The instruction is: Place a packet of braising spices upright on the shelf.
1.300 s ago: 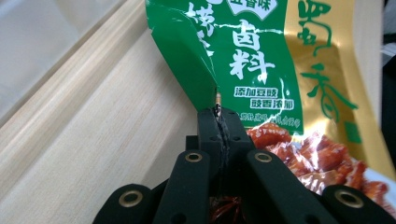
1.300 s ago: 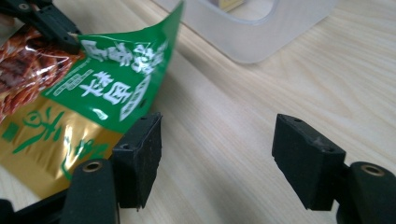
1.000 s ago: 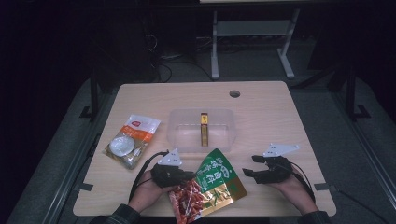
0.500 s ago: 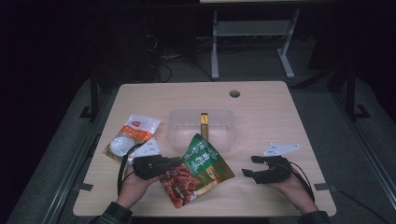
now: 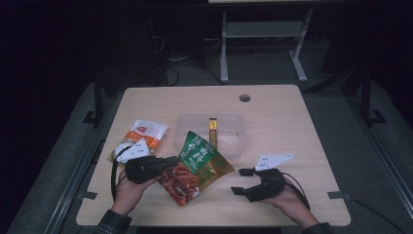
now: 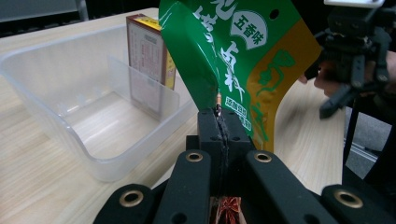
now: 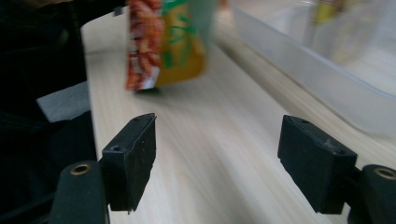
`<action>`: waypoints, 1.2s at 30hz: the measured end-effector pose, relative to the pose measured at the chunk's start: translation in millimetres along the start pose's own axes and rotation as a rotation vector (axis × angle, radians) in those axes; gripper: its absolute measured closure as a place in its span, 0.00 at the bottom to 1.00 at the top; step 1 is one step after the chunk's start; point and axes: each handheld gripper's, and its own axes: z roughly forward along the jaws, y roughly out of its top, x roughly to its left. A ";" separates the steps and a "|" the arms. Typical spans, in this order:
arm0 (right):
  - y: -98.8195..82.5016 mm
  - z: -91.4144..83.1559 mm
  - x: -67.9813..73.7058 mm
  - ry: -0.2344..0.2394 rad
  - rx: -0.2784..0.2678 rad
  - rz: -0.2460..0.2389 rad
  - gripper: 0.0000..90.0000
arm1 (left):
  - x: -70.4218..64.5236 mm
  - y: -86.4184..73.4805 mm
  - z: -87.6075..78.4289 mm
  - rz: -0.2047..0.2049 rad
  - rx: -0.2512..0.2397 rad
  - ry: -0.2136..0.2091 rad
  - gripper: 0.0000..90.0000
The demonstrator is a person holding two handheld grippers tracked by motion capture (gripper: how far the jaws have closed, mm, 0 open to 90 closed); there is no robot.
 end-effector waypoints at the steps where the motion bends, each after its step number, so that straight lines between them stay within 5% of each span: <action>1: 3.6 6.1 3.8 0.007 0.005 -0.014 0.30 | 0.0 0.1 -0.2 0.000 -0.002 0.000 1.00; 14: 30.6 43.4 6.0 0.038 -0.059 -0.037 0.31 | -2.3 2.3 -3.0 -0.017 -0.037 -0.022 1.00; 27: 44.5 58.4 -5.8 0.123 -0.128 0.011 0.93 | 1.2 -1.3 -2.3 -0.038 -0.034 -0.031 1.00; 36: 49.9 48.2 -8.5 0.163 -0.128 0.023 0.99 | 4.2 -6.9 1.1 -0.037 -0.006 -0.039 0.98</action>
